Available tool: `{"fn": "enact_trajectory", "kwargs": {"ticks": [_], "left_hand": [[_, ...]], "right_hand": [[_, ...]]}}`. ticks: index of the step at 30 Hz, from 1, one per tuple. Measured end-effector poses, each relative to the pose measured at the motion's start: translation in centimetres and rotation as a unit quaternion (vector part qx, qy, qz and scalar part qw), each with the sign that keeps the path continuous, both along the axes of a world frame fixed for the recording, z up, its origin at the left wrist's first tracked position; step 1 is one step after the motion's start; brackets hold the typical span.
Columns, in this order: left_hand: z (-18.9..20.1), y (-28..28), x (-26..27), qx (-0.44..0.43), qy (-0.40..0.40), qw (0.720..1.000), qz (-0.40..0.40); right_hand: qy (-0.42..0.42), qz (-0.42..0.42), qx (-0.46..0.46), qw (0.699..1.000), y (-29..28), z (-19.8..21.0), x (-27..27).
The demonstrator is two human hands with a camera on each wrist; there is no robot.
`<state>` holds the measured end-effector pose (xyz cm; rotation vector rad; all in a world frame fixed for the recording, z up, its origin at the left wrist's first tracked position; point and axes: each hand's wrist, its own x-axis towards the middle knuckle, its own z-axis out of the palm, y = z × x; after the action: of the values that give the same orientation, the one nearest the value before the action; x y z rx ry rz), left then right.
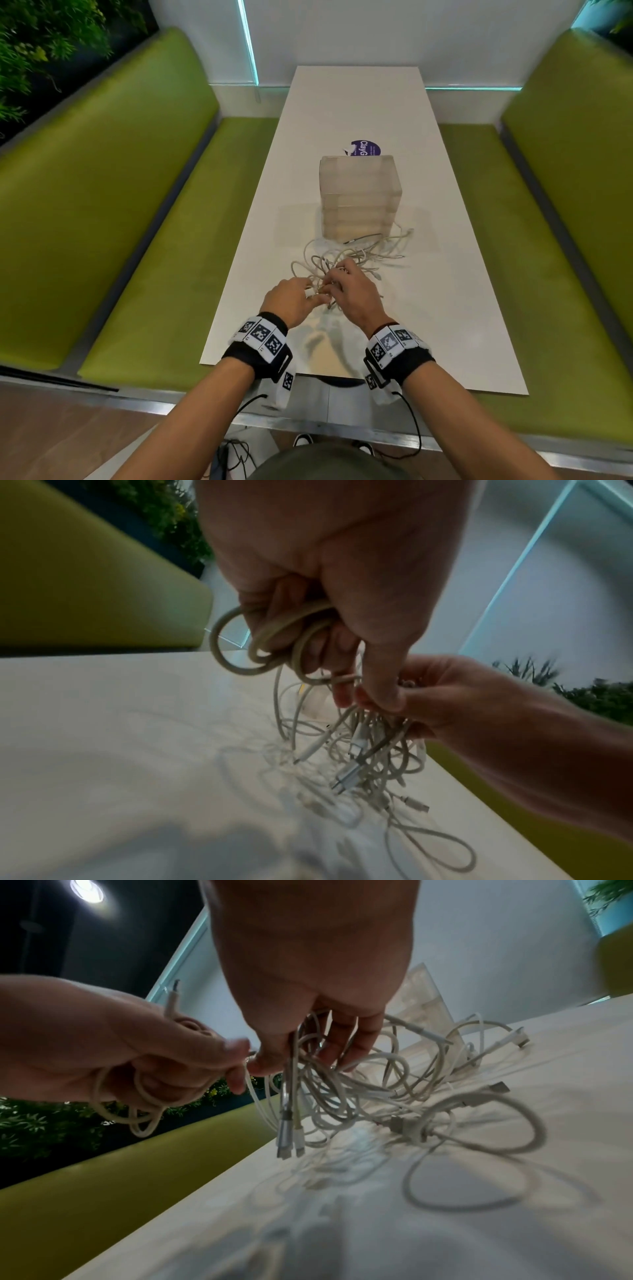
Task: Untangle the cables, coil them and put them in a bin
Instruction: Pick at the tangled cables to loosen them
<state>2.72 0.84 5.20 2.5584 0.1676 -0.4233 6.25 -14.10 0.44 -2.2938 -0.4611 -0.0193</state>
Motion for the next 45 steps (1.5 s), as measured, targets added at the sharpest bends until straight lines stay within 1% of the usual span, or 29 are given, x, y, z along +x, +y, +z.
{"fn": "enact_trajectory", "kwargs": {"ticks": [1, 2, 3, 6, 9, 11, 13, 15, 17, 19, 21, 23, 26, 29, 31, 34, 36, 40, 42, 45], "left_hand": [[0.0, -0.1, 0.0, 0.03, 0.002, 1.0, -0.009], [0.2, -0.2, 0.0, 0.037, 0.005, 0.999, -0.014], [0.4, -0.3, 0.1, 0.023, 0.006, 1.0, -0.011], [1.7, 0.0, 0.0, -0.101, -0.018, 0.995, 0.013], [4.2, -0.4, -0.8, -0.21, -0.06, 0.975, 0.029], [5.5, -0.4, -1.5, -0.249, -0.081, 0.965, 0.023], [6.0, -0.1, -2.1, -0.277, -0.096, 0.956, 0.021], [5.5, 0.5, -2.5, -0.309, -0.114, 0.943, 0.05], [4.6, 1.0, -2.5, -0.302, -0.129, 0.941, 0.086], [3.5, 1.3, -2.1, -0.263, -0.126, 0.952, 0.096], [2.4, 1.0, -1.5, -0.238, -0.1, 0.962, 0.093], [1.2, 0.3, -0.9, -0.241, -0.076, 0.965, 0.076], [0.3, -1.0, -0.2, -0.252, -0.103, 0.96, 0.066], [0.1, -1.6, 0.2, -0.273, -0.13, 0.949, 0.093], [-0.1, -1.7, 0.4, -0.301, -0.135, 0.938, 0.102], [0.1, -1.9, 0.3, -0.388, -0.135, 0.906, 0.097], [0.4, -1.6, 0.0, -0.432, -0.12, 0.888, 0.1], [1.3, -1.4, -0.9, -0.466, -0.098, 0.872, 0.113], [2.2, -1.4, -1.4, -0.477, -0.111, 0.864, 0.118], [3.6, -1.1, -1.8, -0.484, -0.14, 0.858, 0.099]], "right_hand": [[-0.01, 0.002, -0.006, 1.0, 0.0, 0.0, -0.1], [-0.017, 0.005, -0.013, 1.0, 0.0, 0.0, -0.2], [-0.021, 0.009, -0.02, 1.0, 0.1, -0.1, -0.3], [-0.034, 0.008, -0.064, 0.997, 0.5, -0.2, -0.2], [-0.023, -0.035, -0.09, 0.995, 0.4, -0.3, 0.6], [-0.011, -0.055, -0.083, 0.995, 0.1, -0.4, 1.0], [-0.006, -0.058, -0.065, 0.996, -0.1, -0.3, 1.3], [-0.003, -0.053, -0.056, 0.997, -0.1, -0.1, 1.4], [-0.004, -0.044, -0.041, 0.998, 0.0, -0.4, 1.2], [-0.014, -0.035, -0.021, 0.999, 0.0, -0.7, 0.8], [-0.025, -0.025, -0.009, 0.999, -0.1, -0.8, 0.2], [-0.029, -0.012, -0.006, 0.999, -0.2, -0.6, -0.3], [-0.023, -0.001, 0.001, 1.0, -0.5, -0.4, -0.3], [-0.033, -0.006, 0.013, 0.999, -0.7, -0.3, -0.3], [-0.016, -0.014, 0.04, 0.999, -0.7, -0.1, -0.4], [0.001, -0.024, 0.056, 0.998, -0.8, 0.0, -0.3], [-0.006, -0.024, 0.045, 0.999, -0.8, 0.2, 0.0], [-0.018, -0.024, -0.021, 0.999, -0.8, 0.2, 0.8], [-0.017, -0.031, -0.054, 0.998, -0.9, -0.4, 1.2], [0.005, -0.047, -0.036, 0.998, -1.2, -0.9, 1.5]]}}
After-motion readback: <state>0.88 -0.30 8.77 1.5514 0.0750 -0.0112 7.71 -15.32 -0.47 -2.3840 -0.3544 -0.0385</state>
